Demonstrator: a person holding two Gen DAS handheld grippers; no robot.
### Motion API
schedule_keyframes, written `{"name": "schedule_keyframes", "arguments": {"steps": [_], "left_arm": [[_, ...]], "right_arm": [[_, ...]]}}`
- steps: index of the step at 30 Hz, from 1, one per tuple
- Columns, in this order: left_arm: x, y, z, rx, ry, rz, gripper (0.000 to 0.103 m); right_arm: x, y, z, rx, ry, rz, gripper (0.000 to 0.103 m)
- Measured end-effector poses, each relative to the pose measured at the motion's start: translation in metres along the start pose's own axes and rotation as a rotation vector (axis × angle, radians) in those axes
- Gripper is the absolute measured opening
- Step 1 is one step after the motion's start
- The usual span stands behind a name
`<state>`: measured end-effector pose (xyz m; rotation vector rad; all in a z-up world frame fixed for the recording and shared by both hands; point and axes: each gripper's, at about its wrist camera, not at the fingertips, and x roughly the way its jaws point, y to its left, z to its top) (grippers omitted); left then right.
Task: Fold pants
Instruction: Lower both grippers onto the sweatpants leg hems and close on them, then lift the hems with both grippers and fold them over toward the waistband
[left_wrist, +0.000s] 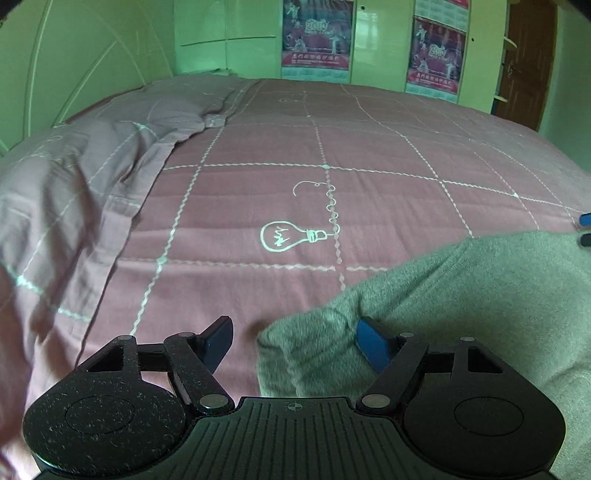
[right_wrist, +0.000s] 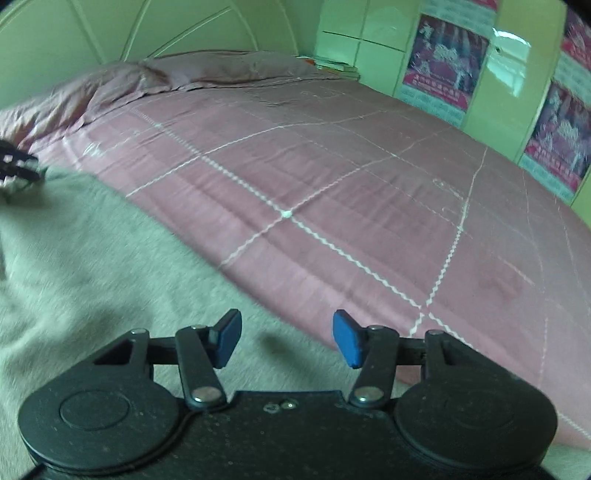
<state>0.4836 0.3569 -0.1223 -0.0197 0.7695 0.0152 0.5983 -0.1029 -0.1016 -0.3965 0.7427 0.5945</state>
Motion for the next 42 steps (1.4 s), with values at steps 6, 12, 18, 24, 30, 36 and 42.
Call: {"name": "schedule_keyframes", "arguments": {"steps": [6, 12, 18, 24, 30, 36, 42], "left_arm": [[0.003, -0.004, 0.004, 0.011, 0.015, -0.077, 0.075], [0.021, 0.001, 0.001, -0.012, 0.030, -0.137, 0.075], [0.025, 0.006, -0.002, -0.043, -0.018, -0.146, 0.032], [-0.054, -0.001, -0.005, 0.035, -0.268, -0.171, 0.023], [-0.169, -0.012, -0.037, 0.167, -0.430, -0.234, 0.023], [-0.230, -0.033, -0.116, 0.192, -0.382, -0.219, 0.023], [-0.250, -0.049, -0.189, 0.074, -0.218, -0.127, 0.061]], "right_arm": [[0.010, -0.017, 0.006, -0.052, 0.045, 0.101, 0.040], [0.021, -0.022, 0.006, -0.105, 0.162, 0.176, 0.039], [0.013, -0.021, 0.008, -0.053, 0.145, 0.128, 0.000], [-0.084, -0.008, 0.007, -0.116, -0.021, 0.095, 0.000], [-0.207, 0.036, -0.027, -0.219, -0.116, 0.081, 0.000], [-0.263, 0.103, -0.113, -0.208, -0.103, 0.097, 0.000], [-0.267, 0.136, -0.202, 0.078, -0.095, 0.034, 0.013]]}}
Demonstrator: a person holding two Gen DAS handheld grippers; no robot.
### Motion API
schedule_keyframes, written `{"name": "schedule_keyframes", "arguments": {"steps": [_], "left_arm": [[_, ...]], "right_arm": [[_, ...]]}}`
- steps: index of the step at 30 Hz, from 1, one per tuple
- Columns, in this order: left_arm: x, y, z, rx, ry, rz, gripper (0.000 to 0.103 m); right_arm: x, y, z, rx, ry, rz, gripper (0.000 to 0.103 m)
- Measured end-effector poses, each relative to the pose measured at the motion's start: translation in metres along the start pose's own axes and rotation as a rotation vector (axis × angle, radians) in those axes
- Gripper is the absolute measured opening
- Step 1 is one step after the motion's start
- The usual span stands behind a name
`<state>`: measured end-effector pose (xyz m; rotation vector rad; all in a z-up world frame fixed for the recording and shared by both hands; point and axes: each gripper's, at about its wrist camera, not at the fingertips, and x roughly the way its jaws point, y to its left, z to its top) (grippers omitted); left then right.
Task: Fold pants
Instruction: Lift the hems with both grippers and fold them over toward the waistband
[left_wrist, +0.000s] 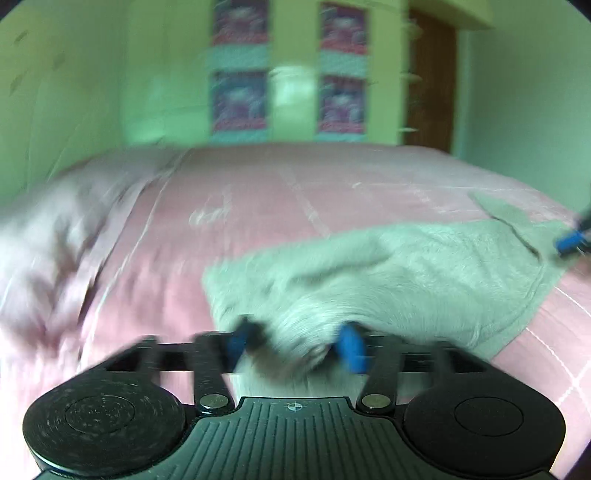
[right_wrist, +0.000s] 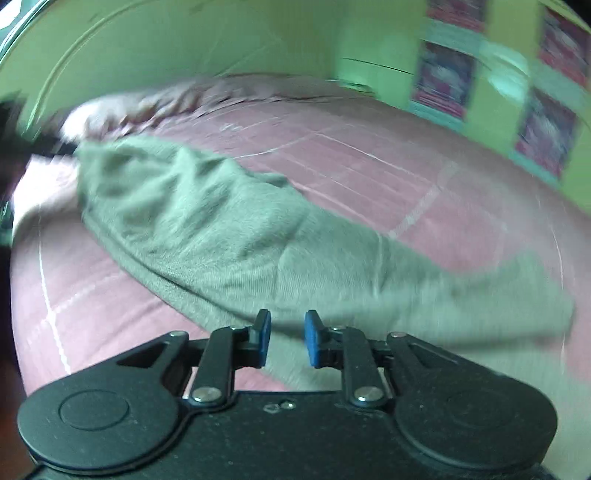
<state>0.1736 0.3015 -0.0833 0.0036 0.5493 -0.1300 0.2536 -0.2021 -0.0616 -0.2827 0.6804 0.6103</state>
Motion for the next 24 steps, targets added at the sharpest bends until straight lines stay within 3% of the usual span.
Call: {"name": "schedule_keyframes", "arguments": {"steps": [2, 4, 5, 6, 7, 9, 11, 15, 18, 20, 22, 23, 24], "left_arm": [[-0.017, -0.002, -0.010, -0.088, -0.005, 0.031, 0.061], [-0.032, 0.001, -0.013, -0.211, -0.026, 0.041, 0.061], [-0.040, 0.004, -0.016, -0.284, -0.051, 0.044, 0.061], [-0.046, 0.007, -0.017, -0.366, -0.074, 0.032, 0.061], [-0.047, 0.011, -0.018, -0.460, -0.080, 0.012, 0.061], [-0.039, 0.017, -0.026, -0.663, -0.059, -0.045, 0.061], [-0.028, 0.024, -0.032, -0.816, -0.046, -0.113, 0.061], [-0.002, 0.036, -0.042, -1.044, -0.031, -0.187, 0.061], [0.017, 0.037, -0.044, -1.108, 0.010, -0.207, 0.061], [0.025, 0.039, -0.043, -1.118, 0.028, -0.182, 0.061], [0.035, 0.039, -0.041, -1.132, 0.018, -0.167, 0.061], [0.041, 0.036, -0.036, -1.120, 0.008, -0.151, 0.050], [0.044, 0.034, -0.032, -1.087, 0.000, -0.138, 0.023]], "right_arm": [[-0.014, -0.004, -0.013, 0.143, -0.059, -0.014, 0.016], [-0.023, -0.012, -0.019, 0.261, -0.107, -0.015, 0.026], [-0.026, -0.018, -0.022, 0.335, -0.138, -0.036, 0.046], [-0.027, -0.024, -0.024, 0.420, -0.166, -0.055, 0.073], [-0.027, -0.031, -0.024, 0.486, -0.188, -0.059, 0.079], [-0.023, -0.043, -0.026, 0.597, -0.203, -0.061, 0.067], [-0.010, -0.050, -0.023, 0.689, -0.159, -0.083, 0.057], [0.017, -0.060, -0.011, 0.765, -0.101, -0.104, 0.053], [0.043, -0.065, -0.001, 0.794, -0.005, -0.161, 0.054], [0.060, -0.071, -0.003, 0.833, 0.061, -0.175, 0.053], [0.068, -0.076, -0.010, 0.879, 0.069, -0.157, 0.024], [0.070, -0.079, -0.012, 0.893, 0.066, -0.141, 0.008], [0.067, -0.081, -0.012, 0.905, 0.050, -0.126, 0.004]]}}
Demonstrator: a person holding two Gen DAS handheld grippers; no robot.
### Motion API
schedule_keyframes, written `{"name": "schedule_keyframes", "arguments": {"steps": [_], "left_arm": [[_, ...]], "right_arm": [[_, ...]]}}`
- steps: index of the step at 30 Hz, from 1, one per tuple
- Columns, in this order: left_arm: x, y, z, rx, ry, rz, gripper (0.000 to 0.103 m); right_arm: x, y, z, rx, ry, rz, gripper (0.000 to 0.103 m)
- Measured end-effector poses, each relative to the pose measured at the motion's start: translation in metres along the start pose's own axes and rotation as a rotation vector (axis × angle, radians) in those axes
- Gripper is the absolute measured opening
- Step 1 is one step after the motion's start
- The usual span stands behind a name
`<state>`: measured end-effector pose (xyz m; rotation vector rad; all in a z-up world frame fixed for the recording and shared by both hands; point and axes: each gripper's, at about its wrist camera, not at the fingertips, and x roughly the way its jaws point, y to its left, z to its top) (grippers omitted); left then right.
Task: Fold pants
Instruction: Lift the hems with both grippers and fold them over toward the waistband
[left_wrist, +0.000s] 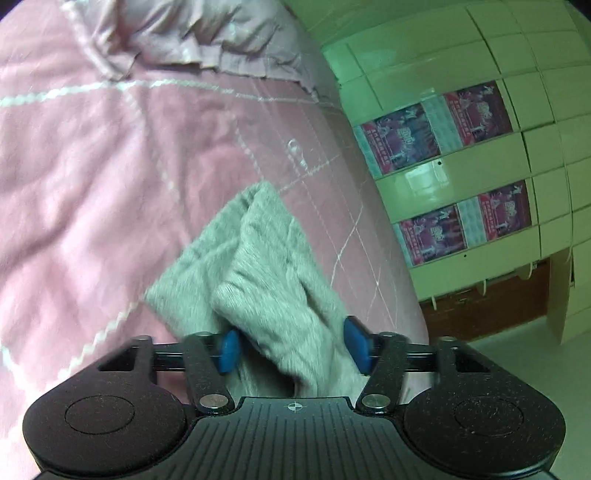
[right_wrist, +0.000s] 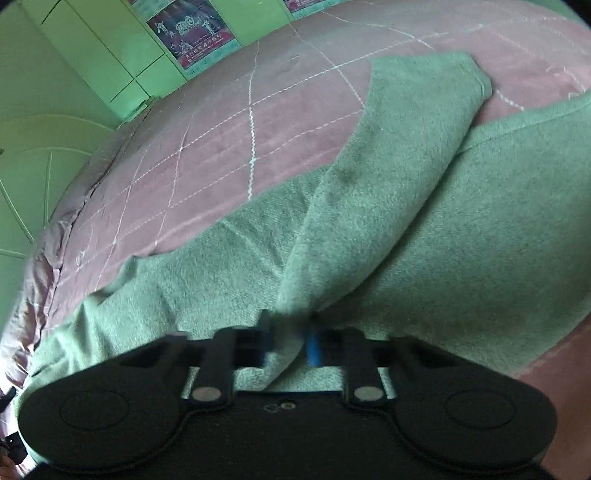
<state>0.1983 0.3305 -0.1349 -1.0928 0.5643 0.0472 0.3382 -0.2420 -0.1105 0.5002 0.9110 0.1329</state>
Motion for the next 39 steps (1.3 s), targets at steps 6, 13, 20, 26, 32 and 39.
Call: {"name": "schedule_keyframes", "arguments": {"steps": [6, 13, 20, 26, 32, 39], "left_arm": [[-0.046, -0.069, 0.031, 0.402, -0.190, -0.236, 0.024], [-0.007, 0.008, 0.020, 0.448, 0.053, 0.070, 0.024], [-0.006, -0.020, 0.031, 0.470, 0.021, 0.056, 0.024], [-0.017, -0.050, 0.025, 0.568, -0.063, -0.025, 0.024], [0.006, -0.008, 0.021, 0.569, 0.070, 0.122, 0.025], [0.000, -0.021, 0.016, 0.604, 0.046, 0.127, 0.025]], "right_arm": [[-0.100, 0.009, 0.011, -0.032, -0.359, 0.271, 0.003], [-0.032, -0.045, -0.057, 0.024, -0.079, 0.113, 0.004], [-0.048, -0.027, -0.044, -0.014, -0.119, 0.116, 0.005], [-0.091, -0.022, -0.014, 0.006, -0.328, 0.215, 0.005], [-0.034, -0.057, -0.054, 0.068, -0.116, 0.129, 0.002], [-0.050, -0.040, -0.048, -0.007, -0.184, 0.117, 0.002]]}}
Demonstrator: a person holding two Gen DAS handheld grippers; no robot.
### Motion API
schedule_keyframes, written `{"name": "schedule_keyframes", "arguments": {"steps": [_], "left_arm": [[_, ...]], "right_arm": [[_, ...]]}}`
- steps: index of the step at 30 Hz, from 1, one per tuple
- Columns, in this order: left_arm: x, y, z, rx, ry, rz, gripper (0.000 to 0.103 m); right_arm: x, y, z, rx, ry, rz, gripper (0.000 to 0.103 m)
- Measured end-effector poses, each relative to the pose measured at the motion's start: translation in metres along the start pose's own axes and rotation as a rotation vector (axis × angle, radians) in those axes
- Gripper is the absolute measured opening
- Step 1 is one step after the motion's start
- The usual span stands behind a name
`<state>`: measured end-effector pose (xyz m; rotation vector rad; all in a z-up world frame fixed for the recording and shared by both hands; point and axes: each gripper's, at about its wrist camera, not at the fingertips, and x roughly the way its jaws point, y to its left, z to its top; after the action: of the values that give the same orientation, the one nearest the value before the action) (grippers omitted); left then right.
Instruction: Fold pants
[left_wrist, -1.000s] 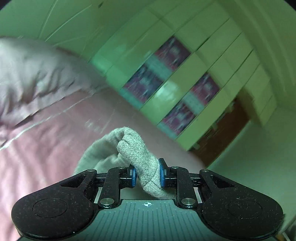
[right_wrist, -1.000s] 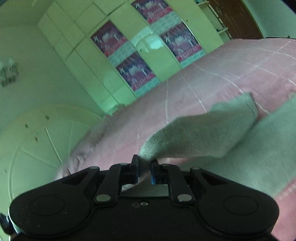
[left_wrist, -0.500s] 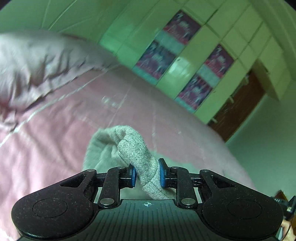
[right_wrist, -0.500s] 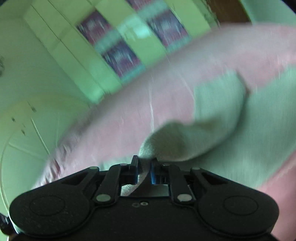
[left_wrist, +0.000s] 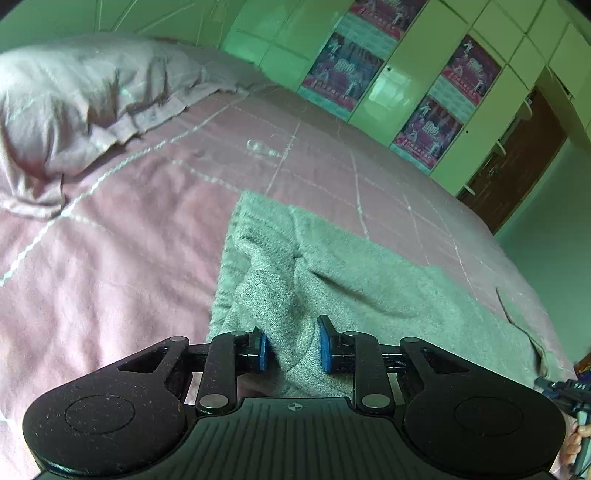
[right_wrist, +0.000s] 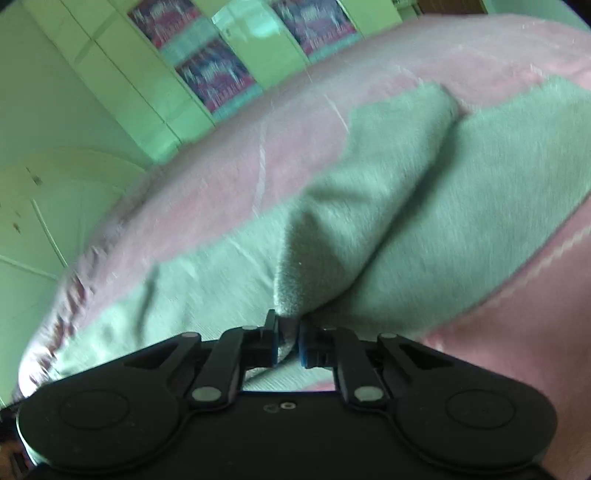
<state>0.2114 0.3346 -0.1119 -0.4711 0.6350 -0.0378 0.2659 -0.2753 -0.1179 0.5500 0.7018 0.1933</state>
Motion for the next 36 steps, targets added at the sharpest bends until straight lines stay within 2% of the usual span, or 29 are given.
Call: {"name": "schedule_keyframes", "arguments": {"steps": [1, 2, 3, 5, 7, 8, 10, 11, 13, 15, 19, 22, 23, 24, 25, 29, 30, 31, 32, 33, 36], "left_arm": [[0.001, -0.003, -0.002, 0.026, 0.003, 0.012, 0.025], [0.005, -0.003, -0.004, 0.041, 0.025, 0.035, 0.025], [0.006, 0.000, -0.007, 0.026, 0.026, 0.035, 0.025], [0.002, 0.001, -0.007, -0.009, 0.011, 0.027, 0.027], [-0.009, -0.003, -0.007, -0.004, -0.005, 0.038, 0.033], [-0.017, -0.006, -0.007, 0.010, -0.025, 0.063, 0.040], [-0.034, -0.020, -0.010, 0.056, -0.061, 0.168, 0.057], [-0.043, -0.029, -0.011, 0.086, -0.091, 0.220, 0.068], [-0.053, -0.053, -0.014, 0.166, -0.146, 0.280, 0.073], [-0.048, -0.079, -0.015, 0.228, -0.153, 0.291, 0.078], [-0.011, -0.120, -0.025, 0.323, -0.100, 0.365, 0.081], [0.018, -0.126, -0.035, 0.300, 0.005, 0.388, 0.084], [0.027, -0.127, -0.041, 0.318, 0.044, 0.390, 0.094], [0.034, -0.131, -0.048, 0.378, 0.068, 0.390, 0.103], [0.038, -0.137, -0.053, 0.425, 0.077, 0.405, 0.103], [0.036, -0.140, -0.048, 0.401, 0.111, 0.396, 0.103], [0.035, -0.139, -0.048, 0.401, 0.114, 0.391, 0.103], [0.035, -0.140, -0.049, 0.405, 0.114, 0.388, 0.103], [0.034, -0.140, -0.049, 0.407, 0.115, 0.385, 0.103], [0.033, -0.140, -0.049, 0.408, 0.117, 0.380, 0.103], [0.031, -0.137, -0.050, 0.409, 0.109, 0.363, 0.103]], "right_arm": [[-0.002, 0.002, -0.001, -0.019, -0.006, -0.007, 0.002], [0.007, 0.001, 0.006, -0.039, 0.029, -0.039, 0.002], [0.015, -0.002, 0.002, -0.040, 0.070, -0.069, 0.001], [0.015, -0.004, 0.006, -0.001, 0.078, -0.061, 0.000], [0.002, -0.002, 0.008, 0.023, 0.039, -0.048, 0.013], [-0.007, -0.001, 0.009, 0.019, 0.002, -0.058, 0.019], [-0.027, 0.002, 0.013, -0.026, -0.070, -0.093, 0.020], [-0.034, 0.002, 0.016, -0.038, -0.095, -0.106, 0.020], [-0.040, 0.001, 0.025, -0.058, -0.121, -0.106, 0.020], [-0.034, 0.007, 0.036, -0.103, -0.119, -0.125, 0.020], [-0.007, 0.027, 0.054, -0.216, -0.105, -0.176, 0.020], [0.018, 0.038, 0.075, -0.282, -0.094, -0.224, 0.024], [0.029, 0.040, 0.083, -0.297, -0.086, -0.240, 0.028], [0.041, 0.042, 0.089, -0.314, -0.066, -0.269, 0.035], [0.053, 0.044, 0.093, -0.340, -0.042, -0.301, 0.037], [0.089, 0.050, 0.096, -0.495, 0.037, -0.399, 0.039], [0.096, 0.050, 0.095, -0.541, 0.069, -0.432, 0.036], [0.096, 0.047, 0.095, -0.565, 0.090, -0.437, 0.026], [0.090, 0.042, 0.096, -0.554, 0.095, -0.436, 0.007], [0.078, 0.036, 0.097, -0.516, 0.087, -0.424, 0.001], [0.032, 0.011, 0.083, -0.429, 0.058, -0.447, 0.000]]}}
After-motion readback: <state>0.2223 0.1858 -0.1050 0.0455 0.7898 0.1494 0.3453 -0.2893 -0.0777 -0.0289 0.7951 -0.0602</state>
